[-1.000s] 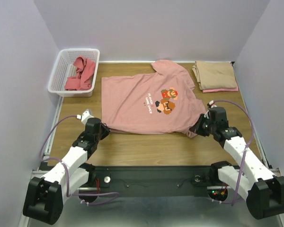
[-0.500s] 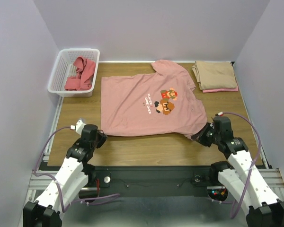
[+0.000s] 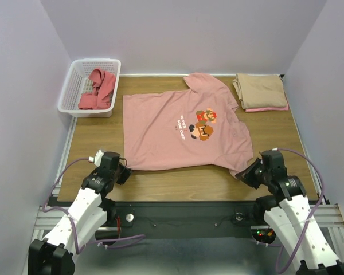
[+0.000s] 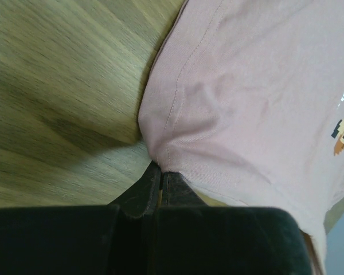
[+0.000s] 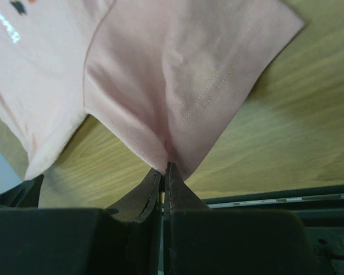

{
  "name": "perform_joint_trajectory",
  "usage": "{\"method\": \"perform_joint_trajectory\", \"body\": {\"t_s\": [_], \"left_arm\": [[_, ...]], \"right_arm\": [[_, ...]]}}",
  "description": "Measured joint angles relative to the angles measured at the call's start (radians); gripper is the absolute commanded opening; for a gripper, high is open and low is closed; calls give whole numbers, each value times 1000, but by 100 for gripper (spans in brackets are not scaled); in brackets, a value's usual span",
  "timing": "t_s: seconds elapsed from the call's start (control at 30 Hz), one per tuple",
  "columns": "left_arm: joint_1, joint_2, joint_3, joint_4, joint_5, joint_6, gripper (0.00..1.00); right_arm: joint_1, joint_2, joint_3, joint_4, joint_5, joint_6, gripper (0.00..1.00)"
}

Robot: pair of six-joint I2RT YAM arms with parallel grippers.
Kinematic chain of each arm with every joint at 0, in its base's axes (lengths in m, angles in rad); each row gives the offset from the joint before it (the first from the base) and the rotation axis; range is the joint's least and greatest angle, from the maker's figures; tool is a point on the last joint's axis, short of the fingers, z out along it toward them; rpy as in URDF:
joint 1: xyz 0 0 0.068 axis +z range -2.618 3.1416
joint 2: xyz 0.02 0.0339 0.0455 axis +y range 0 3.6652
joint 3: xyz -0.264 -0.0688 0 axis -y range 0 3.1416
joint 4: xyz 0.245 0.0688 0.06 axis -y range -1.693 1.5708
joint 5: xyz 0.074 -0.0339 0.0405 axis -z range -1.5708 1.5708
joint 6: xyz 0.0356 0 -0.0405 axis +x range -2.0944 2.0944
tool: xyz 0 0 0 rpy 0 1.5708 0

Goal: Fold and stack the t-shirts
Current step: Flatten the tshirt out

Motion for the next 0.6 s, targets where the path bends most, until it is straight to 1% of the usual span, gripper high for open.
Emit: {"method": "perform_joint_trajectory", "body": {"t_s": [0.2, 0.4, 0.5, 0.53, 0.57, 0.6], "left_arm": [[0, -23, 0, -18, 13, -22, 0], [0, -42, 0, -24, 13, -45, 0], [0, -39, 0, -24, 10, -51, 0], [0, -35, 0, -24, 10, -53, 0], [0, -32, 0, -24, 10, -54, 3], [0, -28, 0, -25, 11, -55, 25]], "right_arm": [[0, -37, -81, -53, -37, 25, 4], [0, -2, -145, -60, -80, -4, 5], [0, 16, -169, -60, -93, -17, 17], [0, 20, -173, -60, -96, -21, 26], [0, 22, -174, -60, -99, -26, 32], [0, 23, -174, -60, -100, -26, 39]]}}
